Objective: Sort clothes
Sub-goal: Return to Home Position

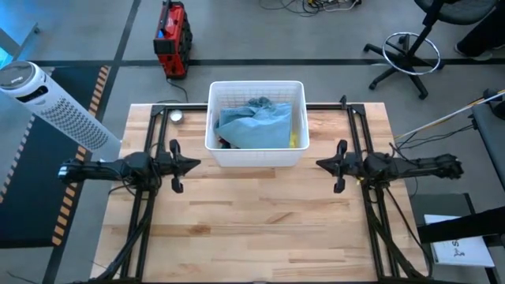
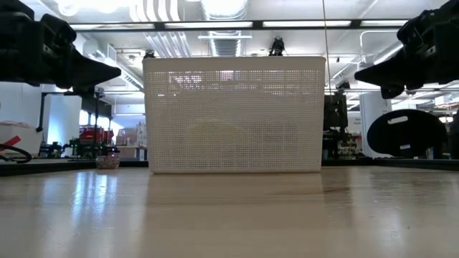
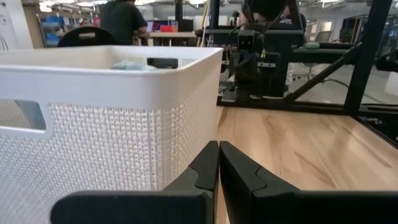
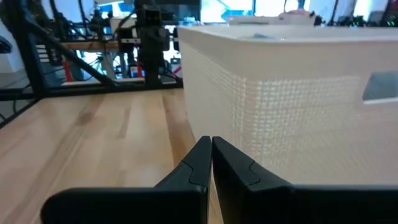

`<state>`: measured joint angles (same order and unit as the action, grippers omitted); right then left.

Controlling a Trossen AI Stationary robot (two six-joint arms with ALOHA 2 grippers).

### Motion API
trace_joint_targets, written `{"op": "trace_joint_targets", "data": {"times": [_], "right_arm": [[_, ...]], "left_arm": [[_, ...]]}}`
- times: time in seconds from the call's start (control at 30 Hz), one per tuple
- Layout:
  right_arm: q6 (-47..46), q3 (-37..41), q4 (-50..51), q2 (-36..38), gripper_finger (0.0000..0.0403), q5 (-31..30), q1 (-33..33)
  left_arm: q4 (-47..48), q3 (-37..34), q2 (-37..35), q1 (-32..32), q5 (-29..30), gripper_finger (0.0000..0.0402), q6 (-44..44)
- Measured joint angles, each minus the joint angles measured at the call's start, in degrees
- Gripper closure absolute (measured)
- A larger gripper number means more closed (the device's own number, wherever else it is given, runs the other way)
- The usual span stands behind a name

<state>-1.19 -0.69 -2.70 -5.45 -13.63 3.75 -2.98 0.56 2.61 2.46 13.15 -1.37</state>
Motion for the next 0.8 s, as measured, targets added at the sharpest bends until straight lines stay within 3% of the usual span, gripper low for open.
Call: {"op": "trace_joint_targets", "data": {"times": [0.27,0.53,0.8], "right_arm": [[0.92,0.00,-0.15,-2.59,0.0403,-1.83,-0.02],[6.61,0.02,-0.24,5.44,0.0403,-1.16,-0.02],[5.97,0.00,-0.11,3.44,0.0403,-0.96,-0.02]], "left_arm": [[-0.28,0.00,1.88,-0.02,0.03,0.0402,-0.36],[-0.59,-0.02,-0.99,-0.04,1.59,0.0402,1.28],[-0.47,0.01,-1.48,-0.04,2.85,0.0402,1.62]]}}
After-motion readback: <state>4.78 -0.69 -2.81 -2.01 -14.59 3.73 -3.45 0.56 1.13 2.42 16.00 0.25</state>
